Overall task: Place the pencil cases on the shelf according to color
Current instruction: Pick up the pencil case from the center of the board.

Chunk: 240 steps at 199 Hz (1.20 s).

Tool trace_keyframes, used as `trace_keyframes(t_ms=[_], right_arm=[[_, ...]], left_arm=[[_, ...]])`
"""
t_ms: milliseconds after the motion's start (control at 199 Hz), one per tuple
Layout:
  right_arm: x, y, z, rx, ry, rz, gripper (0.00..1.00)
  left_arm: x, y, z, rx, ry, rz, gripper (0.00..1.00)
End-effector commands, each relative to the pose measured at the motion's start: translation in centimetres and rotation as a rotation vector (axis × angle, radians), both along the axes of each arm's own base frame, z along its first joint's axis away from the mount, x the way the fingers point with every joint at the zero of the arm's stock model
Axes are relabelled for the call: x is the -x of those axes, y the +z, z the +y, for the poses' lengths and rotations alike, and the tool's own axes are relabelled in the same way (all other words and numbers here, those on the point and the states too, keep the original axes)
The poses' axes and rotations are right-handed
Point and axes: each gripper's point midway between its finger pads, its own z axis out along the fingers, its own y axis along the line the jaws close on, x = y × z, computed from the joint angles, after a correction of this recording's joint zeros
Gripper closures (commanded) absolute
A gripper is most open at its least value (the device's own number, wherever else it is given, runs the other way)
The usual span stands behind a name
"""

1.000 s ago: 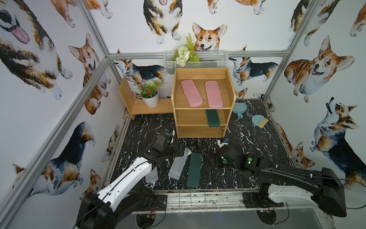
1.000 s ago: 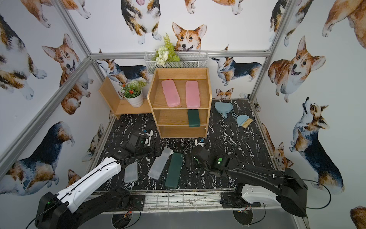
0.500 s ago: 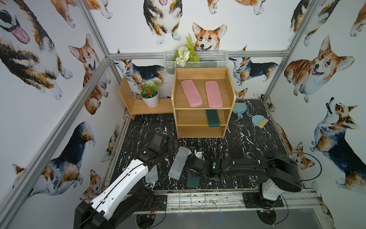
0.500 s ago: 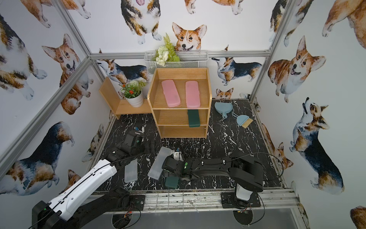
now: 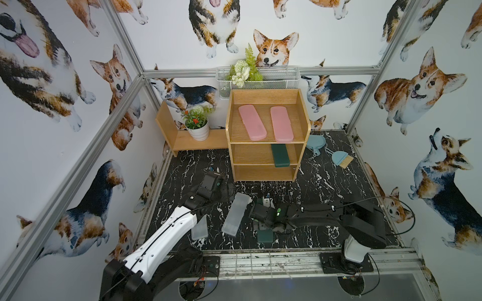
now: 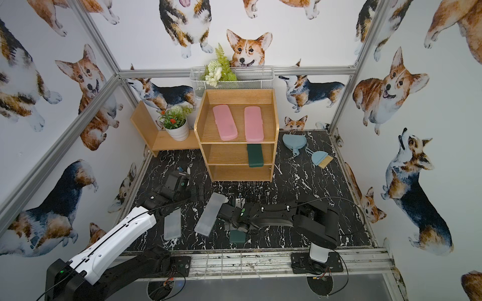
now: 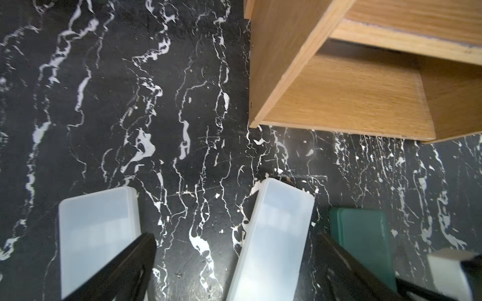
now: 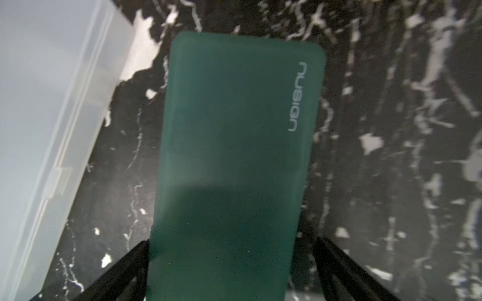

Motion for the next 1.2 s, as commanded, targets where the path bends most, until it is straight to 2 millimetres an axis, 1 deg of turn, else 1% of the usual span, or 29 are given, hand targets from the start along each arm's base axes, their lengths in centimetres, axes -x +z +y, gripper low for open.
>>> trace_keyframes(t_ms=[0,80,146,276,366,472,607,662,708,763,823,853,1034,1200], right_arm=[[-0.5,1.4,-1.0,0.005,0.044,-0.037,0.00],[-0.9,2.6,-1.5,-0.002,0.057,-0.066,0.00],[-0.7,3.0,-1.9,-0.007,0.060,-0.070,0.00],[0.8,2.5,-2.1,-0.064,0.047,-0.014,0.00],[2.3,1.9,-1.5,-0.109,0.025,0.018,0.00],[4.1,1.0,-0.3,-0.124,0.025,0.039,0.00],[5.5,0.1,1.6,-0.127,0.043,0.060,0.00],[5.9,-0.4,2.1,-0.110,0.053,0.062,0.00],[6.1,-0.9,1.9,-0.086,0.038,0.073,0.00],[6.3,-1.8,1.3,-0.049,0.018,0.092,0.00],[6.6,-2.3,0.7,-0.031,0.007,0.103,0.00],[6.7,-2.2,0.8,-0.037,0.014,0.108,0.00],[7.3,-2.4,-0.7,-0.038,0.000,0.122,0.01],[8.1,-3.3,-1.3,0.010,-0.009,0.141,0.03]], left_arm=[[0.0,-0.2,-1.7,0.057,-0.072,0.011,0.01],[0.1,-0.7,-2.8,0.086,-0.117,0.035,0.01],[0.2,-1.2,-3.2,0.078,-0.129,0.055,0.01],[0.3,-1.6,-3.3,0.064,-0.130,0.074,0.00],[0.3,-1.2,-3.1,0.063,-0.122,0.056,0.00],[0.2,-0.8,-2.7,0.058,-0.108,0.035,0.00],[0.2,-0.5,-2.5,0.053,-0.102,0.022,0.01],[0.2,-0.4,-2.5,0.055,-0.102,0.020,0.00],[0.2,-0.3,-2.6,0.059,-0.104,0.016,0.01],[0.3,-0.2,-2.5,0.060,-0.104,0.015,0.01],[0.3,0.0,-2.5,0.062,-0.104,0.007,0.01],[0.3,0.1,-2.5,0.063,-0.103,0.003,0.01],[0.3,0.4,-2.4,0.068,-0.101,-0.009,0.00],[0.3,0.6,-2.5,0.073,-0.102,-0.018,0.01]])
